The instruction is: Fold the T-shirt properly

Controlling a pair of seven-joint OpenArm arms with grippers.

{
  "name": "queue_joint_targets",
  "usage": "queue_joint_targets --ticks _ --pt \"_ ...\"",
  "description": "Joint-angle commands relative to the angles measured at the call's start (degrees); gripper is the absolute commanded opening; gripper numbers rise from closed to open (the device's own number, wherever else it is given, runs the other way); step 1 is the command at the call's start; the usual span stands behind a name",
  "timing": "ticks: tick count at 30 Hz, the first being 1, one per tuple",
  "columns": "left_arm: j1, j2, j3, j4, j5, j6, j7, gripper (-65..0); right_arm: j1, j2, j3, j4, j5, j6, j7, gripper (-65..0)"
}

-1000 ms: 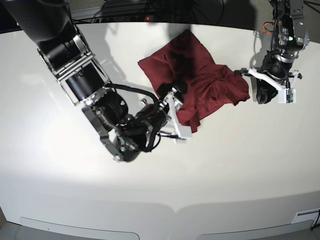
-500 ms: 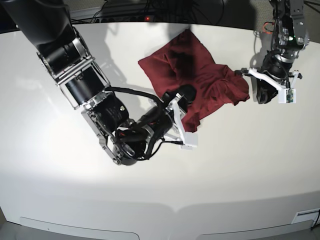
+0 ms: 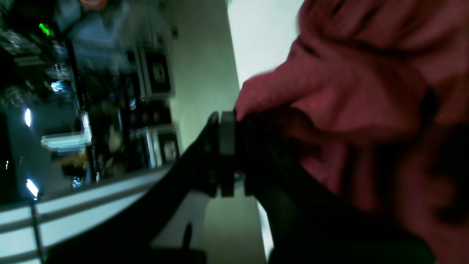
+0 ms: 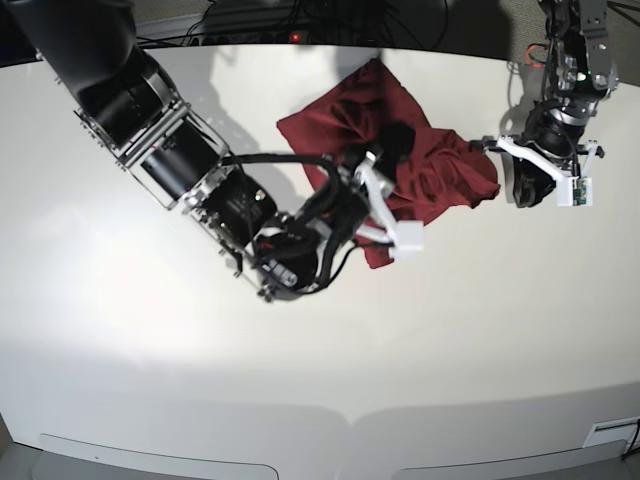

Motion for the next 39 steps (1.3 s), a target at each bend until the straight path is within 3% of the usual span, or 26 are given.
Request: queue_joint_targets --ticks 1,6,13,24,28,30,35,39 --pt "-0.15 -0.35 -0.22 1.18 -0.63 -0.24 -1.44 -57.6 1.68 -0.17 -1.25 0.81 1.9 0.08 0.38 -65.0" --pt "-0.15 -0.37 -0.22 1.18 -0.59 -0.24 -1.38 -57.6 1.73 -0.17 -7.82 0.81 1.98 0.08 0.38 -65.0" --pt "-0.22 -0.39 -0.24 1.18 -0.59 -0.22 -1.86 -57.6 1.7 -0.83 -10.49 0.81 1.98 0.08 0.38 -65.0" --pt "-0.63 -0.39 -0.24 1.18 -0.59 -0.22 -2.32 -57.6 1.73 -9.16 -10.49 0.83 1.98 0.08 0.38 -64.3" --pt "-0.68 -0.39 -0.24 1.18 -0.59 -0.22 -2.36 -57.6 1.86 -9.84 -10.49 0.83 1.98 0.08 0.38 -42.7" --pt "-0.68 -0.42 -0.28 1.18 -0.57 -0.22 -2.34 -57.6 1.86 -9.79 -10.43 0.81 1.98 0.08 0.38 -35.3" --pt "-0.83 -0.39 -0.28 1.18 -0.59 0.31 -2.21 -57.6 2.23 -9.84 -10.43 0.83 1.98 0.08 0.38 -33.3" --pt "-0.79 -0.39 -0.28 1.18 -0.66 4.24 -1.77 -57.6 6.49 -9.79 -10.14 0.83 1.98 0.08 0.38 -33.3"
